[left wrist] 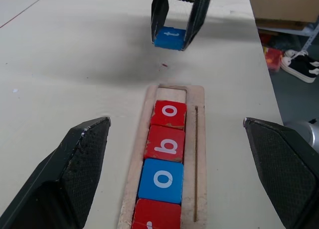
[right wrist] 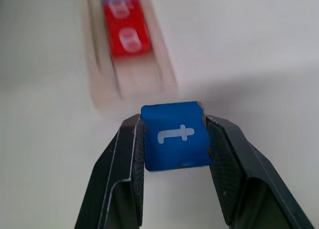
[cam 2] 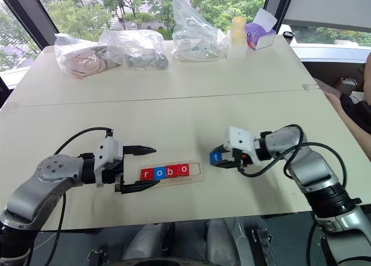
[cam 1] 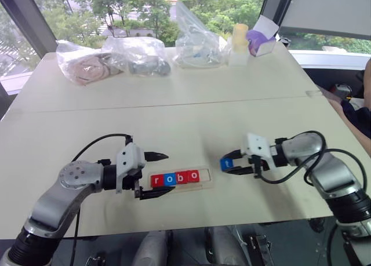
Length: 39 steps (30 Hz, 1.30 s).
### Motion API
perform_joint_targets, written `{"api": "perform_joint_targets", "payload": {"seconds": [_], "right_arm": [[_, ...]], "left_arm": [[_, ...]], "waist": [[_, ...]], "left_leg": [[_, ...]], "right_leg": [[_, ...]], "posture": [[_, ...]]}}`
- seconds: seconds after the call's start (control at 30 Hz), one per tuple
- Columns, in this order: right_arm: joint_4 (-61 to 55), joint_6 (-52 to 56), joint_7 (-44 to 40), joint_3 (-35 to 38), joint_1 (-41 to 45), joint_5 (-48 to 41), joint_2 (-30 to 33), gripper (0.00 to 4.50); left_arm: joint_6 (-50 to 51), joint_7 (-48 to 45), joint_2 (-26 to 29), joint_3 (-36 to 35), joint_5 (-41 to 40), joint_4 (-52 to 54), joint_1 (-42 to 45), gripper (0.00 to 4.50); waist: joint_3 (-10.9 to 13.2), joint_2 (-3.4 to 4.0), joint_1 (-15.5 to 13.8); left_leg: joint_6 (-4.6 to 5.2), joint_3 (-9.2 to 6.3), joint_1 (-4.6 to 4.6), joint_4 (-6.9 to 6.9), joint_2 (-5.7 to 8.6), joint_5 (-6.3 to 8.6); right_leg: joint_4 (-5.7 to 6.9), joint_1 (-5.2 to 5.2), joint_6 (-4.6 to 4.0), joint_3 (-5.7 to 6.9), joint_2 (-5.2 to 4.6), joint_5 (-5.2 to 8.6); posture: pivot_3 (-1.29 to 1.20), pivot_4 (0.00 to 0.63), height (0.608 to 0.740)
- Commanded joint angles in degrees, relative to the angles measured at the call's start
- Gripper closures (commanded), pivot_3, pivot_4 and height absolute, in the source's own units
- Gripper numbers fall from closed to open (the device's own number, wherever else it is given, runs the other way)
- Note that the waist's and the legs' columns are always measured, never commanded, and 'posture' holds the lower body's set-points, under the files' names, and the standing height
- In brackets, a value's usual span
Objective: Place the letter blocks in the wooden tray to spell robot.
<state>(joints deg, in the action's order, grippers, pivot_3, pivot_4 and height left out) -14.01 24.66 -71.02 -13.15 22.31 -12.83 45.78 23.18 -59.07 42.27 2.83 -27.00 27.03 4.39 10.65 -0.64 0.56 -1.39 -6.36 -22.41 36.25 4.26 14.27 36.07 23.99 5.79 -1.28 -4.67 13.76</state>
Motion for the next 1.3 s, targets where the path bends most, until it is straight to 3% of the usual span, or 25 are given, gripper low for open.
{"api": "perform_joint_targets", "payload": {"seconds": [0.03, 0.5, 1.3], "right_arm": [[-5.06, 4.47, 2.9, -2.5, 0.81, 0.24, -1.74, 3.23], [-1.84, 4.56, 6.92, -9.16, 3.3, 6.53, -4.74, 3.23], [-2.86, 5.6, 6.92, -11.42, 3.66, 7.1, -6.96, 3.23]], "left_arm": [[-0.64, 0.03, 0.1, -1.04, -0.72, 0.67, 0.59, 0.0], [0.07, 1.33, -0.01, -1.22, -1.11, 2.04, -0.35, 0.0], [-0.08, 2.42, 0.22, -1.41, -1.41, 2.71, -1.62, 0.0]], "waist": [[0.0, -0.01, 0.0], [0.0, -0.01, 0.07], [0.0, -0.01, 0.13]], "left_leg": [[0.0, 0.01, 0.0, 0.0, 0.01, 0.0], [0.0, 0.01, -0.01, -0.01, 0.01, 0.0], [0.0, 0.01, 0.0, -0.01, 0.01, 0.0]], "right_leg": [[0.0, 0.0, 0.0, 0.0, -0.01, 0.0], [0.01, 0.04, 0.0, 0.01, 0.01, 0.0], [0.02, 0.04, 0.0, 0.01, 0.02, 0.0]], "posture": [[0.0, 0.15, 0.74], [0.0, 0.15, 0.74], [0.0, 0.15, 0.74]]}}
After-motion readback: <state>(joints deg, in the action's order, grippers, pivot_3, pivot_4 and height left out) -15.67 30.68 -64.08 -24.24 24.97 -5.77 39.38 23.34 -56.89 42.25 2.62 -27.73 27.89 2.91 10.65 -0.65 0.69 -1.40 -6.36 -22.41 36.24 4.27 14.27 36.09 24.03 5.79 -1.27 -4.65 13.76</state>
